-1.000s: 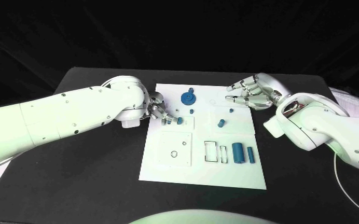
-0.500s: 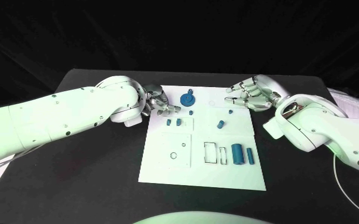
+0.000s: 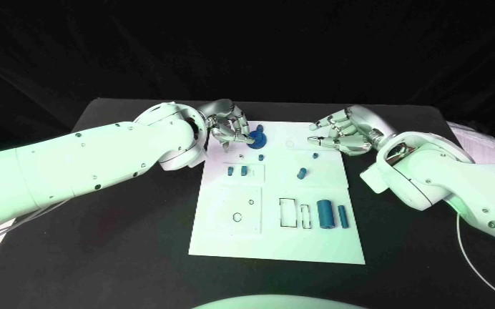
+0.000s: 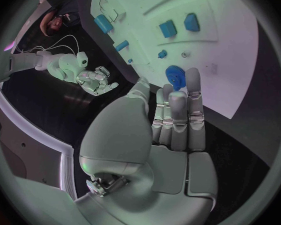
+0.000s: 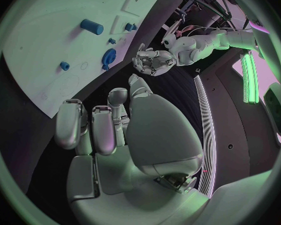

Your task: Assemble the parts on the task board

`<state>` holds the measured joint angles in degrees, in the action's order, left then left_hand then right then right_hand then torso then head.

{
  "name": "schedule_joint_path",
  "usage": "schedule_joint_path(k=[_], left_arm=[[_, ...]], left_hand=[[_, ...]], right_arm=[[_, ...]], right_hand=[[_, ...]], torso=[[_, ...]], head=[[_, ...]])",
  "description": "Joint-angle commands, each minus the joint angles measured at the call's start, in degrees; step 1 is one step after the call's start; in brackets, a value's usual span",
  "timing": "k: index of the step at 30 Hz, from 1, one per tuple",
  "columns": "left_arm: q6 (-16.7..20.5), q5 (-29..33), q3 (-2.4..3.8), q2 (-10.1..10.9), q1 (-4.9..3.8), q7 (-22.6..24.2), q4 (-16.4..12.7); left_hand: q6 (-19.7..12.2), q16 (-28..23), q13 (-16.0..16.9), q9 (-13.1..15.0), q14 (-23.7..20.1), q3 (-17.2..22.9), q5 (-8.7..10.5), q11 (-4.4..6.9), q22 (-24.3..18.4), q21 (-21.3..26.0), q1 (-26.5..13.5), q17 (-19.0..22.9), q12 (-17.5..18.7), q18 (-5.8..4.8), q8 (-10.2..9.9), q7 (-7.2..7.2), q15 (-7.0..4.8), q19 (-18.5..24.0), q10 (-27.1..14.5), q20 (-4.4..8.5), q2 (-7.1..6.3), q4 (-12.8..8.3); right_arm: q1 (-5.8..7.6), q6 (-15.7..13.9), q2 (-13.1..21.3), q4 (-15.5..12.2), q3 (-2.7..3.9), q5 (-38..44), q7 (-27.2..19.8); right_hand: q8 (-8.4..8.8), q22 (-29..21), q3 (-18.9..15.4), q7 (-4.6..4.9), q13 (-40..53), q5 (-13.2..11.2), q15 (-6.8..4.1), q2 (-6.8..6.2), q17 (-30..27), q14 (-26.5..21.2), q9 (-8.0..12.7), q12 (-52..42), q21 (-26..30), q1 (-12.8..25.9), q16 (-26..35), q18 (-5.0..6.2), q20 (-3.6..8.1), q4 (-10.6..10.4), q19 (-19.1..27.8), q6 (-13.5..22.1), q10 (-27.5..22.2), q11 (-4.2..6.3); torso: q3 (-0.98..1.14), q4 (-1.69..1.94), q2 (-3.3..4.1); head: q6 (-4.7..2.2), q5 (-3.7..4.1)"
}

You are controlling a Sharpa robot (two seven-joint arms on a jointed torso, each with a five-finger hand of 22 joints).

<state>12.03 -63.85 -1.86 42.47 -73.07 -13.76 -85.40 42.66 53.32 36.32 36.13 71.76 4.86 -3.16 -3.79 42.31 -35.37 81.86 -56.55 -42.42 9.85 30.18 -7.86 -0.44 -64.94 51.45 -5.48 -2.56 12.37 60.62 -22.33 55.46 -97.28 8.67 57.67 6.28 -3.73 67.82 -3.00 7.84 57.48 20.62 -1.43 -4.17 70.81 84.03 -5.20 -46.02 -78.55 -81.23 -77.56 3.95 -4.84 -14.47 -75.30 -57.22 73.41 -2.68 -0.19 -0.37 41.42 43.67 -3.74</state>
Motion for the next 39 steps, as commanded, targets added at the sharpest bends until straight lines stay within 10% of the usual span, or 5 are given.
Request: schedule_joint_path(k=[1,12,18,27,39], left_arm=[[4.1,-2.3,-0.48,-1.4,0.06,10.5,0.9],[0.0,-12.3,-1.96,-6.4,0.87,11.8,5.1],[-4.6,-16.8,-2.13,-7.7,1.07,9.5,6.4],[-7.7,-19.4,-2.17,-8.9,1.75,6.4,7.5],[-7.5,-20.0,-2.16,-9.6,1.96,3.9,7.9]], left_hand=[[-2.2,-8.5,-3.1,-2.3,-6.7,3.5,-0.31,-1.10,-1.3,2.6,5.7,6.7,4.1,0.11,-2.2,-1.37,1.41,2.8,-3.6,-0.61,0.29,-2.0],[5.3,-6.7,-19.6,-17.0,-6.0,9.6,-0.21,-1.80,0.6,1.2,8.7,11.1,17.1,0.68,-11.8,-0.87,1.45,2.4,-0.4,-1.33,-5.69,-3.8],[7.8,11.4,-24.2,-21.0,5.5,10.7,-0.21,-1.50,6.5,-6.9,6.4,-2.2,20.3,-0.35,-14.8,-0.10,0.97,-5.2,1.7,-0.85,-7.46,-3.3],[11.3,24.4,-27.1,-23.9,12.6,11.0,-0.14,-1.09,23.3,-26.6,4.0,-14.5,21.3,-3.69,-16.4,0.17,0.65,-15.1,4.9,-0.51,-8.04,-2.9],[13.8,26.2,-28.5,-25.1,13.9,12.2,-0.21,-0.40,28.4,-32.3,4.3,-15.7,22.1,-4.76,-16.9,0.62,-0.04,-17.5,7.6,0.05,-7.04,-3.2]], right_arm=[[-0.06,0.7,-0.1,0.0,-0.01,0.1,-0.5],[-0.08,0.5,-0.4,0.1,-0.01,0.1,-0.6],[-0.08,0.2,-0.5,0.3,0.00,0.1,-0.7],[-0.08,-0.2,-0.6,0.3,0.00,0.1,-1.0],[-0.08,-0.1,-0.6,0.2,0.00,0.1,-1.1]], right_hand=[[-0.19,-0.1,-0.3,-0.09,0.0,-0.2,-0.08,0.39,0.0,2.3,-0.1,0.0,0.4,0.3,0.3,0.97,-0.05,0.0,0.4,-0.3,-0.1,0.03],[-0.19,-0.1,-0.3,-0.09,-0.1,-0.1,-0.09,0.50,0.0,2.3,-0.1,0.0,0.4,0.2,0.3,0.98,-0.05,-0.1,0.4,-0.3,-0.1,0.04],[-0.18,-0.2,-0.3,-0.10,-0.1,0.0,-0.09,0.59,0.0,2.3,-0.1,0.0,0.5,0.2,0.4,0.99,-0.05,-0.1,0.5,-0.3,-0.1,0.05],[-0.16,-0.4,-0.3,-0.09,-0.2,0.2,-0.10,0.78,-0.2,2.2,-0.1,0.2,0.6,-0.1,0.5,1.04,-0.05,0.0,0.6,-0.3,-0.2,0.07],[-0.16,-0.4,-0.3,-0.09,-0.2,0.2,-0.10,0.78,-0.2,2.2,-0.1,0.2,0.6,-0.1,0.5,1.04,-0.05,0.0,0.6,-0.3,-0.2,0.07]], torso=[[-0.03,-0.02,0.02],[0.10,0.00,-0.02],[0.01,-0.04,0.00],[0.02,-0.08,0.00],[0.07,-0.01,-0.04]], head=[[-0.34,0.16],[-0.58,0.40],[-0.59,0.51],[-0.48,0.54],[-0.24,0.61]])
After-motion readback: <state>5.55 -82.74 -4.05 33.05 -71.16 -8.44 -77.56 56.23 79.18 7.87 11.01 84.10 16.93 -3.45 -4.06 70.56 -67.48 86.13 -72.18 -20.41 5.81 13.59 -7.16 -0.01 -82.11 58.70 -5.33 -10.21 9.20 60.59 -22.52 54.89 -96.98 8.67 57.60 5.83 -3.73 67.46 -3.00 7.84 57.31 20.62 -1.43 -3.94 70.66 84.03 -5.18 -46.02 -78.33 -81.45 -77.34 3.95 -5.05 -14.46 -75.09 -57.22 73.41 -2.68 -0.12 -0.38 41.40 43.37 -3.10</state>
